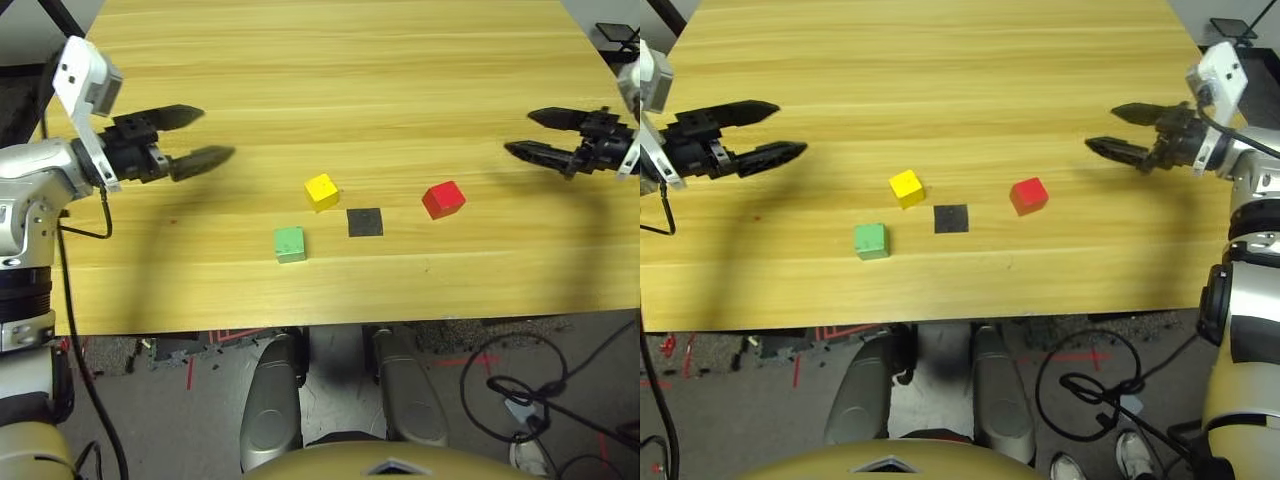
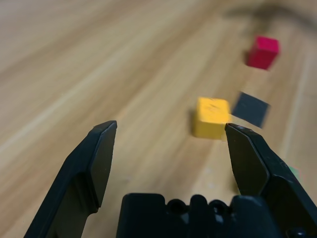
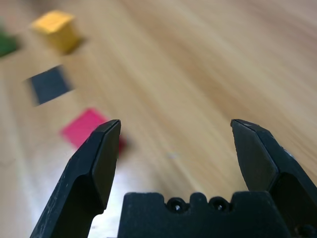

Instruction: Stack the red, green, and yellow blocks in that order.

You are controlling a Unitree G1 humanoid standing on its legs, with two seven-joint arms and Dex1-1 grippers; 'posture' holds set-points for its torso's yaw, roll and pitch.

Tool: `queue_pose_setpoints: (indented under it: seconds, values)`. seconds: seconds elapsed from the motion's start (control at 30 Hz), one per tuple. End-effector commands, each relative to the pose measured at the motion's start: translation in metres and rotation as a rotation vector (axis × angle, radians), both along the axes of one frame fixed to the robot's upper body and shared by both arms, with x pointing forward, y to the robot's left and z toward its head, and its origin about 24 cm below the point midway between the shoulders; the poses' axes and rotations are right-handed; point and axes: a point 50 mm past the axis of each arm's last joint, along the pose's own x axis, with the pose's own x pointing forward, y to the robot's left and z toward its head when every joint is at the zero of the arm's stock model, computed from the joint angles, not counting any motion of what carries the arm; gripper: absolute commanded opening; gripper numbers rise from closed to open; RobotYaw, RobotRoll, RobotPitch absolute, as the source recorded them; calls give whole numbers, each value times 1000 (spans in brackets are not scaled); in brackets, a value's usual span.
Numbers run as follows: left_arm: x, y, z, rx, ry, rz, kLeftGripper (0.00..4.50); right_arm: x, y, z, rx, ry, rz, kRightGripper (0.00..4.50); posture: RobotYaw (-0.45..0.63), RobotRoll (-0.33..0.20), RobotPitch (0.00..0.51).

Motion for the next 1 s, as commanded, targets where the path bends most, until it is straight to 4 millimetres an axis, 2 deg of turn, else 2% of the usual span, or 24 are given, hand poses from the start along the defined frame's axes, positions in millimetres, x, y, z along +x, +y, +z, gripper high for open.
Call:
queue_pose_setpoints:
  seconds: [0.03, 0.3, 0.53, 0.8, 1.0]
  values:
    - [-7, -14, -6, 67, 81, -63, 4457, 2, 18, -6, -116, 41, 125, 4500, 121, -20, 206]
    - [-8, -31, -11, 63, 131, -62, 4457, 6, 51, -2, -283, 24, 310, 4500, 149, -39, 211]
    - [-8, -35, -12, 83, 112, -35, 4457, 13, 77, 0, -393, -59, 439, 4500, 188, -38, 205]
    - [-9, -40, -15, 91, 109, -32, 4457, 18, 86, -15, -463, -43, 478, 4500, 222, -33, 209]
    - [-11, -41, -16, 86, 109, -17, 4457, 18, 84, -17, -485, -32, 482, 4500, 229, -31, 216]
